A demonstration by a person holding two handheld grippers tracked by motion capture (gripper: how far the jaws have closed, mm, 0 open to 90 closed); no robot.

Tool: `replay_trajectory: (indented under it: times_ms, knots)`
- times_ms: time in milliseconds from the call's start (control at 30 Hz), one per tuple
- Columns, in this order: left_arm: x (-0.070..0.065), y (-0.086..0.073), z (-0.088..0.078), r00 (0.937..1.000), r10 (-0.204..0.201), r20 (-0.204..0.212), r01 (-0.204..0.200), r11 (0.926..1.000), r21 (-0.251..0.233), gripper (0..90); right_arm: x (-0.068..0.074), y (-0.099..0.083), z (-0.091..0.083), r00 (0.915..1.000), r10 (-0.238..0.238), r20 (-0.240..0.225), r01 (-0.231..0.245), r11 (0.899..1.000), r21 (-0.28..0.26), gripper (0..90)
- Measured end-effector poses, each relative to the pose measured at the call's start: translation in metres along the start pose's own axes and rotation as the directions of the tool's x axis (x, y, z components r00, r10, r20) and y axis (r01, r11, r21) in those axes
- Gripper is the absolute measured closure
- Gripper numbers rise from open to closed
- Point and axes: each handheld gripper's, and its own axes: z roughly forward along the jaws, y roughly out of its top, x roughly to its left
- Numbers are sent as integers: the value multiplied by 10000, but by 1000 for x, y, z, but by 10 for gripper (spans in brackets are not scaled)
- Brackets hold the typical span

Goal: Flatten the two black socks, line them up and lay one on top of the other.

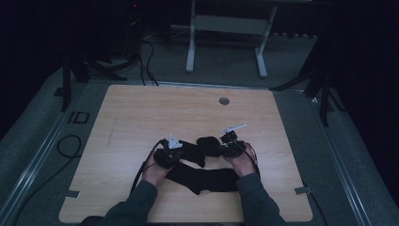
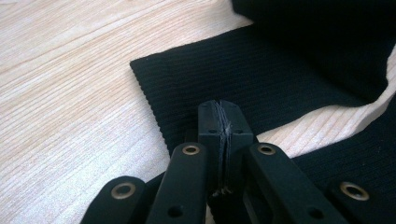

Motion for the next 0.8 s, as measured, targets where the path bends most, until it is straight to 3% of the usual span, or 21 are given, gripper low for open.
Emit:
replay_trajectory:
  times_ms: [233, 533, 800]
  knots:
    - [-1, 0, 0, 10000, 19, -16, -19, 10000, -20, 890, -8, -18, -13, 9999, 105, 73, -102, 9992, -382, 867]
    - [-1, 0, 0, 10000, 41, -38, -41, 10000, -18, 890, -24, -44, -27, 9976, 593, 370, -567, 9961, -683, 866]
    - [-2, -1, -1, 9999, 140, -88, -140, 9999, -22, 885, -34, -54, -30, 9941, 675, 843, -629, 9964, -560, 865]
